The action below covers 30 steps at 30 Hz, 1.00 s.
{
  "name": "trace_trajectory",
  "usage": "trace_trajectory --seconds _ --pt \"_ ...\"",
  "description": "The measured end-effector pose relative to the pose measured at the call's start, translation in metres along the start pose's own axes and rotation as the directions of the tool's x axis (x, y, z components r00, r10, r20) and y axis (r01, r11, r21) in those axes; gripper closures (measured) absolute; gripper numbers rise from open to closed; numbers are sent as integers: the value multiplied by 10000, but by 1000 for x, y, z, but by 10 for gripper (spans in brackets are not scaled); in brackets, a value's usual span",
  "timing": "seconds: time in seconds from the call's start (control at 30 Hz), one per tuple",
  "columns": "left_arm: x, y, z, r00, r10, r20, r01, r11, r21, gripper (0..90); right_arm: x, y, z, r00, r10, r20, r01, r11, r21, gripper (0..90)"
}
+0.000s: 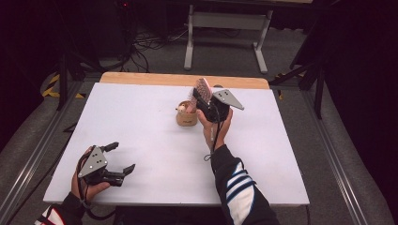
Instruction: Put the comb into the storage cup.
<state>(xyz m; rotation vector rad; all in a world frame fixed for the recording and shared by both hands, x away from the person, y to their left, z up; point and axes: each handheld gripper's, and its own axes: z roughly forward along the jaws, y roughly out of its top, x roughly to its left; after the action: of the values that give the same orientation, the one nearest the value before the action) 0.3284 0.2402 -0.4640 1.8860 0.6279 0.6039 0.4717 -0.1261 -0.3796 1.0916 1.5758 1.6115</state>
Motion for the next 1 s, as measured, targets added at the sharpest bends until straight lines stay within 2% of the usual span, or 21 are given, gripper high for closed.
trace_trajectory --seconds 0.23,0.63,0.73,1.0 --pt "0 0 1 10000 -7 18 7 10000 41 60 0 -4 0 10000 -8 -49 8 10000 30 634" --pt "-1 0 0 10000 79 6 -79 10000 51 61 -1 -10 -10 9997 127 -186 -127 9999 -12 627" --pt "-1 0 1 10000 37 8 -37 10000 78 62 0 -13 -13 9996 -37 -274 40 10000 87 623" --pt "-2 1 3 10000 31 0 -31 9999 131 63 -2 -15 -18 9995 -105 -293 111 9997 217 618"
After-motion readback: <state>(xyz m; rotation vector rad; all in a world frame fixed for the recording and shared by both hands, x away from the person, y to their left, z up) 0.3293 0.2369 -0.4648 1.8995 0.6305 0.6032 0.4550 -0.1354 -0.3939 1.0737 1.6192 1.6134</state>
